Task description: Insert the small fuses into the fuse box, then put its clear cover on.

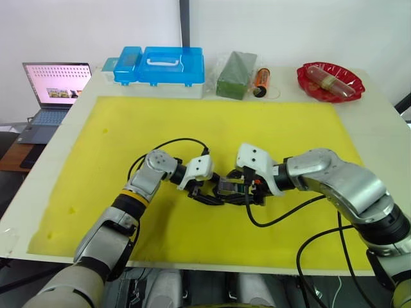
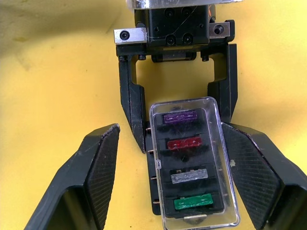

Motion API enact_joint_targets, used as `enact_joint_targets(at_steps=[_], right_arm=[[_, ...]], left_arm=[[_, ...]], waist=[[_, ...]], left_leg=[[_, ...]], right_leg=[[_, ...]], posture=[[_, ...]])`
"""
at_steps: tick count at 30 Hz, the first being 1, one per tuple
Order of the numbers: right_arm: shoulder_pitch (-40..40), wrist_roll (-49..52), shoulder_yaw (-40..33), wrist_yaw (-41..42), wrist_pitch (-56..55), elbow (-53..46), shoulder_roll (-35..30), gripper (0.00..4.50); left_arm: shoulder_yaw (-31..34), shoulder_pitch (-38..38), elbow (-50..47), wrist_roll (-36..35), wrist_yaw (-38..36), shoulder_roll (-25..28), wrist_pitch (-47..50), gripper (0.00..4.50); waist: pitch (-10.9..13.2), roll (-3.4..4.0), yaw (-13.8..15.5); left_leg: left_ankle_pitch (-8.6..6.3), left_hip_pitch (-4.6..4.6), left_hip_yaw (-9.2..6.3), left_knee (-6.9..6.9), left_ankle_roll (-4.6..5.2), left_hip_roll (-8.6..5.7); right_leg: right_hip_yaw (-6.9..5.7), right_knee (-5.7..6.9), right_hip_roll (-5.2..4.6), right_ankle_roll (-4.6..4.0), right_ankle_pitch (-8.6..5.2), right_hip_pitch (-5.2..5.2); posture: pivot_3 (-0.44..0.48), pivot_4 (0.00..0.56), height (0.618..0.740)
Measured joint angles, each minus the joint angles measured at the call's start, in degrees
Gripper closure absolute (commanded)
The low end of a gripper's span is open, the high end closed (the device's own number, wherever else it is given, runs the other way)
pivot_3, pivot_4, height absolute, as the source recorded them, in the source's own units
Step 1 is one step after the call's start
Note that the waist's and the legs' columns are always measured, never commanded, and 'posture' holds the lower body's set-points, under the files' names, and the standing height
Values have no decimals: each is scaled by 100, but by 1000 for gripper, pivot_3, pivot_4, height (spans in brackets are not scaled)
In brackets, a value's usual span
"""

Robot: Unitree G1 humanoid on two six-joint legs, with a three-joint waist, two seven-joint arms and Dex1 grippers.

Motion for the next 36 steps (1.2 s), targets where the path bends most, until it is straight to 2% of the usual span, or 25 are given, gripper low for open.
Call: enact_joint_targets(at_steps=[14,19,22,25,30,34,36], right_arm=[[-22,98,-132,-124,70,-80,-12,978],[-25,184,-670,-135,85,-80,-131,978],[144,349,-1231,-229,-22,-142,-51,978],[485,481,-1646,-331,-165,-331,10,1530],[1464,533,-1914,-681,-620,-543,435,3187],[1688,534,-1983,-846,-978,-577,631,4483],[1771,546,-2000,-914,-1106,-619,746,4483]], left_arm=[[0,0,8,0,-1,-8,-28,1697],[0,0,8,0,-1,-8,-28,1697],[1,2,9,1,1,-8,-28,1697],[0,5,6,1,3,-22,-28,1697],[29,52,2,1,12,-4,-32,1697],[35,68,-5,-1,19,-8,-34,1697],[35,69,-6,-1,15,-8,-34,1697]], waist=[[0,0,0],[0,0,1],[0,0,8],[-2,-3,16],[-4,-4,-4],[-4,-5,0],[-4,-5,0]], left_leg=[[0,0,0,0,0,0],[0,0,0,0,0,0],[0,0,-3,0,0,0],[0,0,-6,0,0,0],[0,5,-5,1,-1,0],[0,5,-5,1,-1,-1],[0,5,-6,2,0,-1]], right_leg=[[0,0,0,0,0,0],[0,0,-1,0,0,0],[-2,0,-1,1,0,2],[-3,-1,-1,1,0,6],[-3,3,0,1,1,9],[-3,3,2,1,1,9],[-3,3,2,2,0,9]], posture=[[0,150,740],[0,150,740],[0,150,740],[0,150,740],[0,150,740],[0,150,740],[0,150,740]])
